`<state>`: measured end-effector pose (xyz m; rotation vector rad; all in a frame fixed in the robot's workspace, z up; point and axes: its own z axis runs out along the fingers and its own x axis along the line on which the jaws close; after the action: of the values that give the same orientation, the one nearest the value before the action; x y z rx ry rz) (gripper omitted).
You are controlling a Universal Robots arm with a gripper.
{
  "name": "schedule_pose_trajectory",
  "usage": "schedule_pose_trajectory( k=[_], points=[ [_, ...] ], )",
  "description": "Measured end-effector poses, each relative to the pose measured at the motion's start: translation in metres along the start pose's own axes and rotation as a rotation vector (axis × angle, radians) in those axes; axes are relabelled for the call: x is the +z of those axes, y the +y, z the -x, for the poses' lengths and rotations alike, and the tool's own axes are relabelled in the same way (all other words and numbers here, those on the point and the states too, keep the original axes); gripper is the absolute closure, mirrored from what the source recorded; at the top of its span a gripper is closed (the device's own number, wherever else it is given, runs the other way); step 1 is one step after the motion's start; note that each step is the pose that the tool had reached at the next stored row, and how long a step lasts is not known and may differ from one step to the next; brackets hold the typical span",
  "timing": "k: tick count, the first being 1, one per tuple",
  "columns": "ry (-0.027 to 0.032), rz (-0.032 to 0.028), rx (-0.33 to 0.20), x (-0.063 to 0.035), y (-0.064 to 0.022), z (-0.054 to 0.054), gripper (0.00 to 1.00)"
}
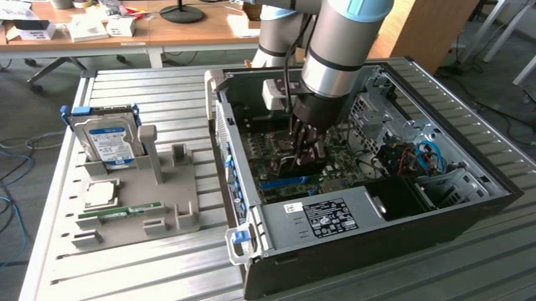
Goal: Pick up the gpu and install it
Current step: 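Insert the gpu into the slot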
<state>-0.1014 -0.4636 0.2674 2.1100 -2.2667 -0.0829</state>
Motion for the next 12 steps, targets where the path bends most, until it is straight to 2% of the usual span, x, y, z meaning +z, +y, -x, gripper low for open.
schedule_pose_trajectory(
  k=[12],
  points=[
    [0.0002, -0.0002, -0.002, 0.0000, 0.0005, -0.0001, 0.74]
  ],
)
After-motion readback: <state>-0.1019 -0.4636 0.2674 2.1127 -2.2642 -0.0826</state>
